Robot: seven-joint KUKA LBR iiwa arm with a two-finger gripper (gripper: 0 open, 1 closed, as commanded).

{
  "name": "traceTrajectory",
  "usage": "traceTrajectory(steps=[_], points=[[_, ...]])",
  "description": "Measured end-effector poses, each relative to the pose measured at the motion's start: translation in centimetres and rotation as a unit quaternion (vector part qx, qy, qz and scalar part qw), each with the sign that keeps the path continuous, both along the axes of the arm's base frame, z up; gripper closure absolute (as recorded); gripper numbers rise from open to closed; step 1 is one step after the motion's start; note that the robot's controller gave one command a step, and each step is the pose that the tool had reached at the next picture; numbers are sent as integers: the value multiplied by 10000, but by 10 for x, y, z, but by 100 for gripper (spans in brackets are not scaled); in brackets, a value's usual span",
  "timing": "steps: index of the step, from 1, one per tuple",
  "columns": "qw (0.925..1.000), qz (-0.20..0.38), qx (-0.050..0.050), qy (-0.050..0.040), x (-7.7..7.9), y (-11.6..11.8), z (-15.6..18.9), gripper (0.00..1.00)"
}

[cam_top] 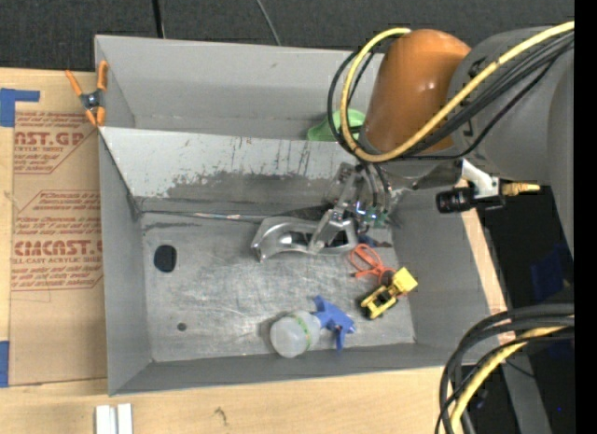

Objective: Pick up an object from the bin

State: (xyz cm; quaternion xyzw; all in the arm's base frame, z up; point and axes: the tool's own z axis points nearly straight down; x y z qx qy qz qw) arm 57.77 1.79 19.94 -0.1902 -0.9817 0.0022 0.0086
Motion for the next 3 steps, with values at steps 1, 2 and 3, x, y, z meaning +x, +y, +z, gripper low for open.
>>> traceTrajectory(steps=[1,2,3], points=[[9999,20,0,-133,7,8,-10,100],[10000,83,-1,6,-3,6,11,100],[9999,88,6,-62,-1,4,34,100]])
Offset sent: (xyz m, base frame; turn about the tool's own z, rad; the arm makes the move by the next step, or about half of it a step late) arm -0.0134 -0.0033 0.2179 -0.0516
